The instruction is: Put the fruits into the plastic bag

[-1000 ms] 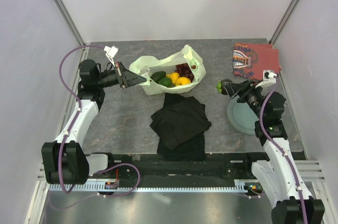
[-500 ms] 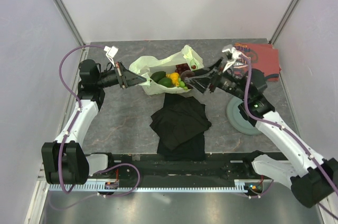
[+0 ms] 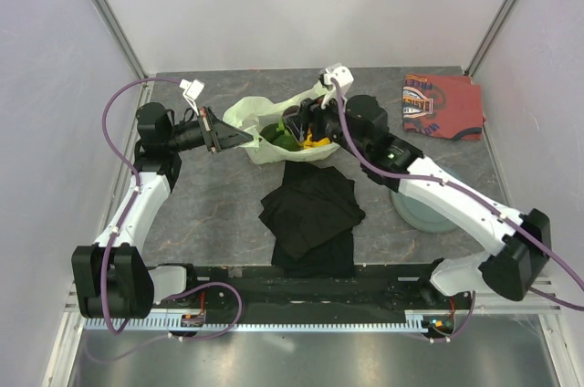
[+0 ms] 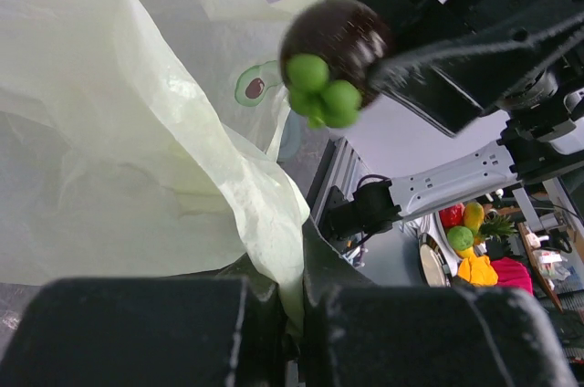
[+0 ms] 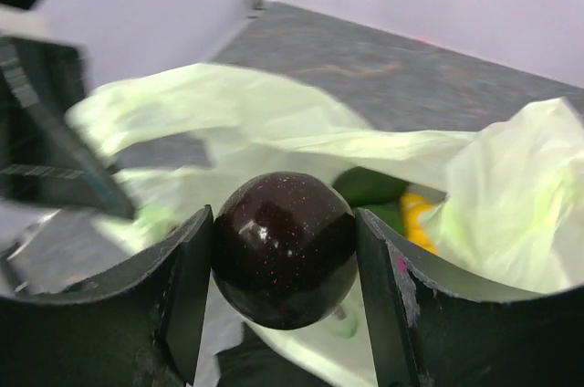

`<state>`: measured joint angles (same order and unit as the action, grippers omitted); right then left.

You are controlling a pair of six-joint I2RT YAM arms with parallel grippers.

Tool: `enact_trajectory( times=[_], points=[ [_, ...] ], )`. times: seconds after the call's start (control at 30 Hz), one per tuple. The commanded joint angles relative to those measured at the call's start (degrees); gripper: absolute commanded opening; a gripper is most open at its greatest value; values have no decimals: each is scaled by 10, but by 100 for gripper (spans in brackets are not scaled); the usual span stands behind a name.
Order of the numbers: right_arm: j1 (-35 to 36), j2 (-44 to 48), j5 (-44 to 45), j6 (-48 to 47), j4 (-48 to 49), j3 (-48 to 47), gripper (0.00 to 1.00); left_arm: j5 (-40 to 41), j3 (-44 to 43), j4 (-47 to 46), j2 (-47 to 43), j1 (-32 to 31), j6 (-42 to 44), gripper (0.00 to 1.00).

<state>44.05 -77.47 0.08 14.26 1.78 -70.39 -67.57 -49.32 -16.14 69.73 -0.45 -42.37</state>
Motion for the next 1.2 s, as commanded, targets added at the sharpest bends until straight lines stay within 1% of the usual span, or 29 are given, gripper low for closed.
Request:
enact_trajectory(
  times=[0.0, 0.03, 0.1, 0.13, 0.23, 0.37, 0.57, 0.67, 0.7, 0.8, 0.97, 1.07, 1.1, 1.17],
  points=[
    [32, -72, 200, -44, -63, -83, 0, -2, -17, -11, -5, 0, 7, 2],
    [37, -89, 238, -49, -97, -116, 0, -1, -17, -12, -4, 0, 6, 1],
    [45, -141, 269, -55, -134, -149, 0, -1, -17, -11, -5, 1, 7, 2],
    [49, -158, 292, -56, -168, -180, 0, -1, -17, -11, -5, 1, 6, 2],
    [57, -218, 332, -53, -224, -230, 0, -1, -17, -11, -4, 0, 6, 2],
    [55, -275, 361, -37, -267, -263, 0, -1, -17, -11, -4, 0, 6, 2],
    [53, -331, 341, -22, -289, -285, 0, 0, -17, -11, -4, 0, 6, 2],
    [38, -348, 309, 0, -297, -290, 0, 0, -17, -11, -4, 0, 6, 1],
    [32, -353, 278, 5, -298, -287, 0, -1, -17, -11, -3, 0, 6, 1],
    [15, -360, 236, 20, -298, -282, 0, -1, -17, -11, -3, 0, 6, 1],
    [8, -368, 216, 27, -299, -280, 0, -2, -17, -11, -4, 0, 5, 2],
    [4, -370, 207, 32, -300, -280, 9, -3, -17, -11, -4, 0, 5, 2],
    [3, -370, 207, 33, -300, -280, 16, -2, -17, -11, -3, 0, 6, 2],
    [3, -370, 205, 32, -300, -281, 23, -3, -17, -12, -4, 0, 5, 2]
  ],
)
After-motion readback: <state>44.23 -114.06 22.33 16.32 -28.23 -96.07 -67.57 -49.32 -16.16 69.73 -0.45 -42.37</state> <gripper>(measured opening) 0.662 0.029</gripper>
